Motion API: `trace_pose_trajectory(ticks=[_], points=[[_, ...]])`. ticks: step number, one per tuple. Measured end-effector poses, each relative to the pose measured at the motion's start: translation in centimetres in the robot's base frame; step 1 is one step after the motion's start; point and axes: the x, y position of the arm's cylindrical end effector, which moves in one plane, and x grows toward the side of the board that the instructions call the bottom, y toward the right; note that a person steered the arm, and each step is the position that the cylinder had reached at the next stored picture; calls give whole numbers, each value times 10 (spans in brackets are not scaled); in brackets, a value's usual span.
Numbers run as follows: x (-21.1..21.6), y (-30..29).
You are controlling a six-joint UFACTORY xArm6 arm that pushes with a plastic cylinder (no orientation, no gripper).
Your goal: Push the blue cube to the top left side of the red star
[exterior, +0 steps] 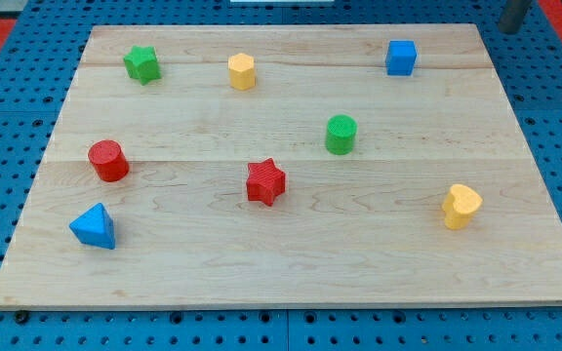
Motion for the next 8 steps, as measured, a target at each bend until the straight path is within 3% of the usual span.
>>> trace_pose_trajectory(ticks=[2,3,4,5,6,7,8], points=[[4,-15],[11,-58],[61,-110],[69,-133],[33,-134],[32,-177],[94,-204]])
